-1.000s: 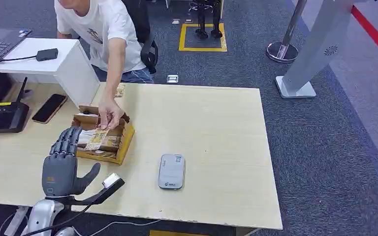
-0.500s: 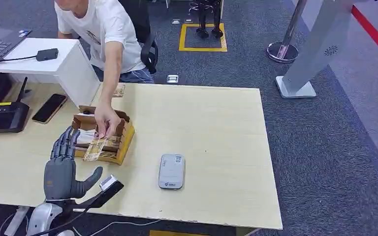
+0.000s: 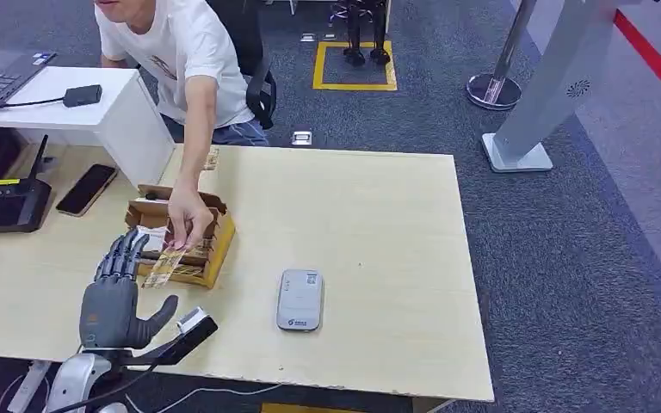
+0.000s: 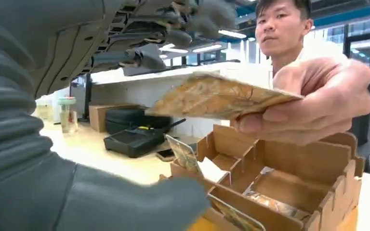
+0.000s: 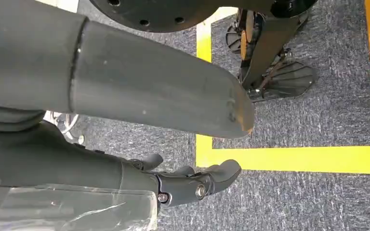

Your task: Pass the card to the sensor for recognition and then transmit it.

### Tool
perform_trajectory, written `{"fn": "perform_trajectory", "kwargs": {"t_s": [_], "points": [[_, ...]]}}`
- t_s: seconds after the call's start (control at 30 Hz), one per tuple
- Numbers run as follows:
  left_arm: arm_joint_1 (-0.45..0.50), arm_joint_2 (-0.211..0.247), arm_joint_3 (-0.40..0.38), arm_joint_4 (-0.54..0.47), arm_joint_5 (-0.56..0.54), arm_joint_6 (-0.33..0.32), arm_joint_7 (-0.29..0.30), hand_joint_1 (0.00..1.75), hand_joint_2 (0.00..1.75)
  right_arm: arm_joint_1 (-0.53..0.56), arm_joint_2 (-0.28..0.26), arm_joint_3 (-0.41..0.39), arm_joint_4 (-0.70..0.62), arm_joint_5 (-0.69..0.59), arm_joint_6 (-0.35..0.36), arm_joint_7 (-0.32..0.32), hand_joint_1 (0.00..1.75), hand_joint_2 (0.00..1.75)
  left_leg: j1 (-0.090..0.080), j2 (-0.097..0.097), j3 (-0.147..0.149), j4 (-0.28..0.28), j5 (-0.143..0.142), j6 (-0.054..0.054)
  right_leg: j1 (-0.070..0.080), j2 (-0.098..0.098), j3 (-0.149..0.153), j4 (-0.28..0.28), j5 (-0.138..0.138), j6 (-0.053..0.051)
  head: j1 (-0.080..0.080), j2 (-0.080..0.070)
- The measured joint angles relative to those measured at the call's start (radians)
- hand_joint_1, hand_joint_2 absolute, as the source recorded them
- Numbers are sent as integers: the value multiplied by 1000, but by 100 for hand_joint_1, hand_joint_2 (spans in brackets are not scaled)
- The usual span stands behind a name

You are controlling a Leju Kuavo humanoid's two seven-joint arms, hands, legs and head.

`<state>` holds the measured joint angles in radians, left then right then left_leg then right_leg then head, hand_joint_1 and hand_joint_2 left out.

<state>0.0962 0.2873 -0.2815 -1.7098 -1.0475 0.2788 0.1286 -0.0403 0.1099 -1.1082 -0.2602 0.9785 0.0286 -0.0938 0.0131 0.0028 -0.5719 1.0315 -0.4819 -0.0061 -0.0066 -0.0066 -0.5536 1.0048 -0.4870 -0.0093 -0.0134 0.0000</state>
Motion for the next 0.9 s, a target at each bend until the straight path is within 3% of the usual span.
{"fn": "perform_trajectory", "kwargs": {"t_s": [0.9], "points": [[-20, 39, 14, 0, -8, -4, 9, 175, 175, 0, 0, -17, 0, 3, 4, 0, 0, 0, 0, 0, 0, 0, 0, 0, 0, 0, 0, 0, 0, 0, 0, 0]]}}
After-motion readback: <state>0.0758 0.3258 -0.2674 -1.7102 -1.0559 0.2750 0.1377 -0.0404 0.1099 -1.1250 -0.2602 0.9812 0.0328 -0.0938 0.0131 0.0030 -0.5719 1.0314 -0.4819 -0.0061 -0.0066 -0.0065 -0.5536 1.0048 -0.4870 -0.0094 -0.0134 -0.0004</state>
